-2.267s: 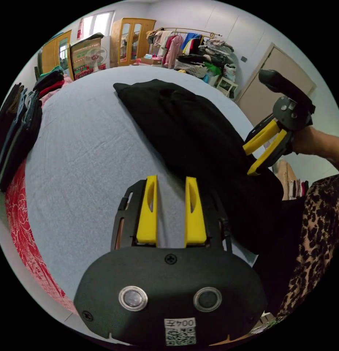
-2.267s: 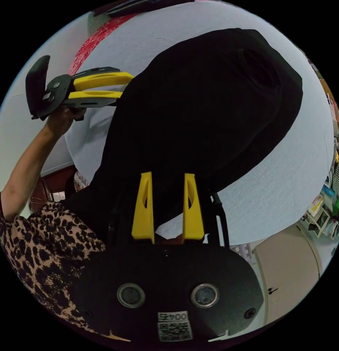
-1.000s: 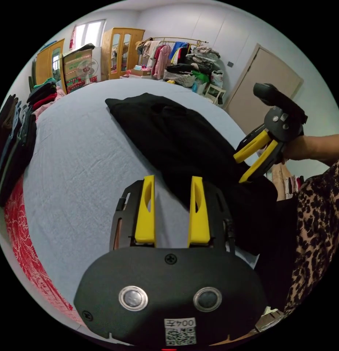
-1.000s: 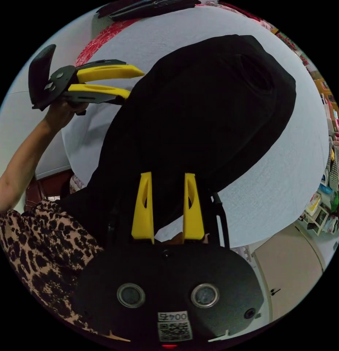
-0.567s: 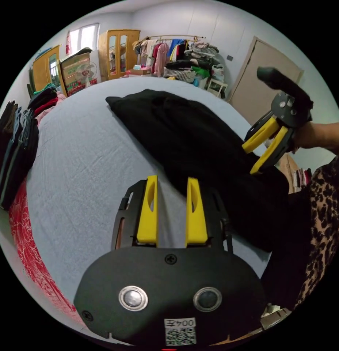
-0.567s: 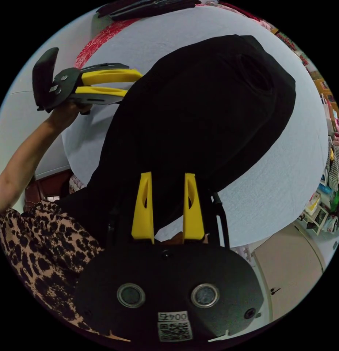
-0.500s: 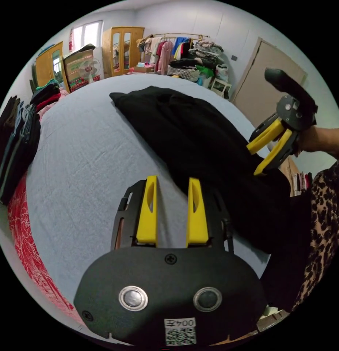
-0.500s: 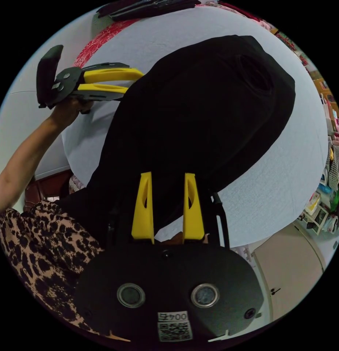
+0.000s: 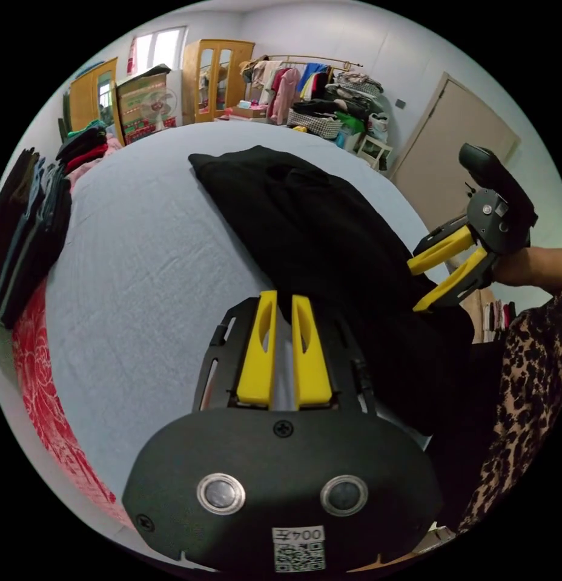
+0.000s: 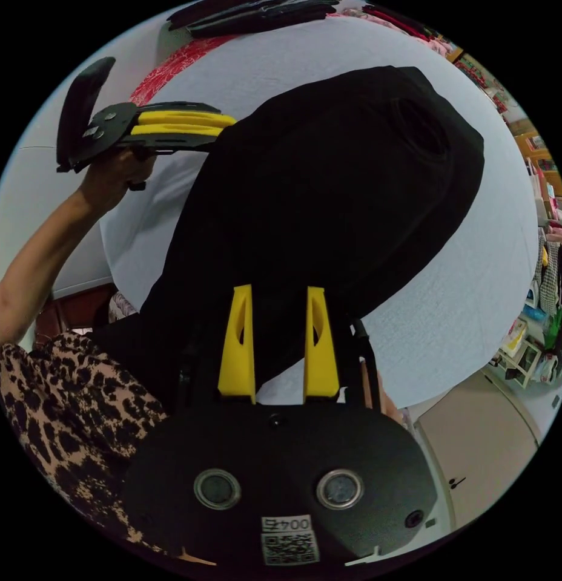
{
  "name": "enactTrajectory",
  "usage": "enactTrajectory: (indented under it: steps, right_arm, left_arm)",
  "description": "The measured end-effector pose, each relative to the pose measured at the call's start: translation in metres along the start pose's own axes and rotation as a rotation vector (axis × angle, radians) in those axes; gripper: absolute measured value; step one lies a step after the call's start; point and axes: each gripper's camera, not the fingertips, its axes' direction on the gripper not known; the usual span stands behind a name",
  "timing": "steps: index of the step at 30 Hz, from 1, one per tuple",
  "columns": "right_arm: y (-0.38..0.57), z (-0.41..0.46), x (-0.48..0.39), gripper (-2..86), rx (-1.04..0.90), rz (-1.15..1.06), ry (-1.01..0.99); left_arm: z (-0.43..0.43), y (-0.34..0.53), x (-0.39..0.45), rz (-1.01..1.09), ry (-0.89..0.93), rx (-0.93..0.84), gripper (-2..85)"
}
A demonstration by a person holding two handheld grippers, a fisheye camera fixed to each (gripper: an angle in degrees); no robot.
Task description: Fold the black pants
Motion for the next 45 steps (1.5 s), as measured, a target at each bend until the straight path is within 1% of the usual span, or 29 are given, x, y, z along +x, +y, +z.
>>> enactTrajectory:
  steps: [3, 7, 10, 17, 20, 22, 25, 29, 32, 36, 40, 43, 45]
  right_arm:
    - [0.006, 0.005, 0.006, 11.2, 0.043, -0.001, -0.031]
    - [0.021, 0.013, 0.013, 10.8, 0.158, -0.034, -0.065]
    - [0.025, 0.018, 0.017, 10.7, 0.185, -0.031, -0.084]
    - [0.004, 0.027, 0.021, 10.7, 0.086, -0.034, -0.08]
    - [-0.004, 0.03, 0.022, 10.6, 0.042, -0.047, -0.079]
    - [-0.009, 0.032, 0.023, 10.6, 0.017, -0.027, -0.08]
    - [-0.014, 0.036, 0.025, 10.8, -0.005, -0.043, -0.077]
    - [-0.012, 0.043, 0.033, 11.4, 0.03, -0.078, -0.114]
    - [-0.009, 0.048, 0.04, 11.8, 0.067, -0.097, -0.147]
    - [-0.012, 0.054, 0.046, 12.1, 0.062, -0.102, -0.178]
    - [-0.02, 0.062, 0.044, 12.2, 0.034, -0.111, -0.159]
    - [-0.023, 0.067, 0.042, 12.3, 0.033, -0.073, -0.15]
    - [-0.024, 0.07, 0.043, 12.3, 0.035, -0.039, -0.156]
  left_arm:
    - [-0.001, 0.003, -0.02, -0.107, 0.076, 0.007, 2.7]
    - [0.004, 0.001, -0.031, -0.143, 0.109, -0.002, 2.3]
    - [0.006, -0.003, -0.038, -0.157, 0.138, 0.002, 2.3]
    - [-0.003, -0.013, -0.049, -0.199, 0.173, -0.022, 3.0]
    - [-0.025, -0.011, -0.066, -0.25, 0.106, 0.006, 3.7]
    - [-0.035, -0.018, -0.08, -0.295, 0.113, 0.038, 4.7]
    - [-0.035, -0.053, -0.095, -0.32, 0.144, 0.055, 7.3]
    - [-0.011, -0.122, -0.103, -0.318, 0.176, 0.038, 10.8]
    - [0.015, -0.164, -0.112, -0.337, 0.167, -0.009, 12.6]
    - [0.051, -0.204, -0.127, -0.374, 0.123, -0.084, 13.6]
    - [0.073, -0.221, -0.134, -0.416, 0.111, -0.109, 12.2]
    - [0.073, -0.229, -0.126, -0.367, 0.077, -0.105, 8.6]
    - [0.055, -0.229, -0.107, -0.274, -0.03, -0.036, 6.4]
